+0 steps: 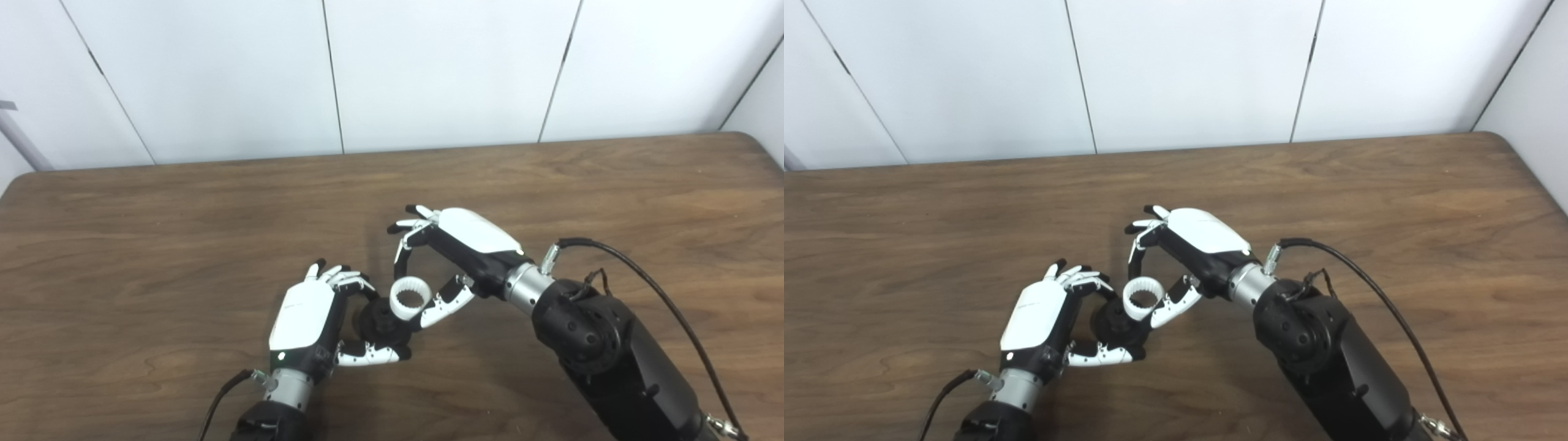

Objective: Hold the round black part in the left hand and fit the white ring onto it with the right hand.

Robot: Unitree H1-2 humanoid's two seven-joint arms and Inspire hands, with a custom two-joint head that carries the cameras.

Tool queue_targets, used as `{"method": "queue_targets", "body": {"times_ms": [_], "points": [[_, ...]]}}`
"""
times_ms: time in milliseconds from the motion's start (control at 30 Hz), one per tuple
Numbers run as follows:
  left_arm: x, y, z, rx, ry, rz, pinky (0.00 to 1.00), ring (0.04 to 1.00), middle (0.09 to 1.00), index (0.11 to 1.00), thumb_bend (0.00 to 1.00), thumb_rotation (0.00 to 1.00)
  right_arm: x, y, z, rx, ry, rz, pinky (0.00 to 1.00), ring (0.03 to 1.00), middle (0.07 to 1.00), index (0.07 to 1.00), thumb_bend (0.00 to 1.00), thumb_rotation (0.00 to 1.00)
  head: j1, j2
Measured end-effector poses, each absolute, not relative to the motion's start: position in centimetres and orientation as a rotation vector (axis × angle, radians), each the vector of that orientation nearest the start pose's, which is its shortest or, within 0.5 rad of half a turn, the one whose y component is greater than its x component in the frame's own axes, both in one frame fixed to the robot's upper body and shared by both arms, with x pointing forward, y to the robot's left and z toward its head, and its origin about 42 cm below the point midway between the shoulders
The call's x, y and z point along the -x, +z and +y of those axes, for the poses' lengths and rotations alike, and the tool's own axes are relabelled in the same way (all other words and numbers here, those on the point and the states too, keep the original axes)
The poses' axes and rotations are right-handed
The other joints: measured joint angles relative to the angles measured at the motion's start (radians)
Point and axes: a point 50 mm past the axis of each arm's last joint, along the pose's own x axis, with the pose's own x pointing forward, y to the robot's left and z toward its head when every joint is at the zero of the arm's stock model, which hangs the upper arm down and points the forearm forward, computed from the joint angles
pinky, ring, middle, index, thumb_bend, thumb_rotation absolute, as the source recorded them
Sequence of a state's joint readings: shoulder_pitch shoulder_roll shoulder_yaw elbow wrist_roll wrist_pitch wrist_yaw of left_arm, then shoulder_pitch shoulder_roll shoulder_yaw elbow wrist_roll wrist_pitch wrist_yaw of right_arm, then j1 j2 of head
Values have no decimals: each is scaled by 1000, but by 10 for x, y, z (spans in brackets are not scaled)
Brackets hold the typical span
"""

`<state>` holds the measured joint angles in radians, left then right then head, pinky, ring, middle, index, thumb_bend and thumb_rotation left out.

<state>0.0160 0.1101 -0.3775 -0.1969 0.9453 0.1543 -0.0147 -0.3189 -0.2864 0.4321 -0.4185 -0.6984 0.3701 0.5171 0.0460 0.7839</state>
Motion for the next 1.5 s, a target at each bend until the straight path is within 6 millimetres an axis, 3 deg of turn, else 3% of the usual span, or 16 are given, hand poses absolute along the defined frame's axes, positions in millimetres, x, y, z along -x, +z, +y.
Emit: {"method": "queue_targets", "body": {"times_ms": [1500], "points": [[-263,129,140,-1014,-215,-181,1000,868,768,484,523,52,-316,232,-139,1027,615,-229,1000,1000,876,483,522,140,28,15]]}}
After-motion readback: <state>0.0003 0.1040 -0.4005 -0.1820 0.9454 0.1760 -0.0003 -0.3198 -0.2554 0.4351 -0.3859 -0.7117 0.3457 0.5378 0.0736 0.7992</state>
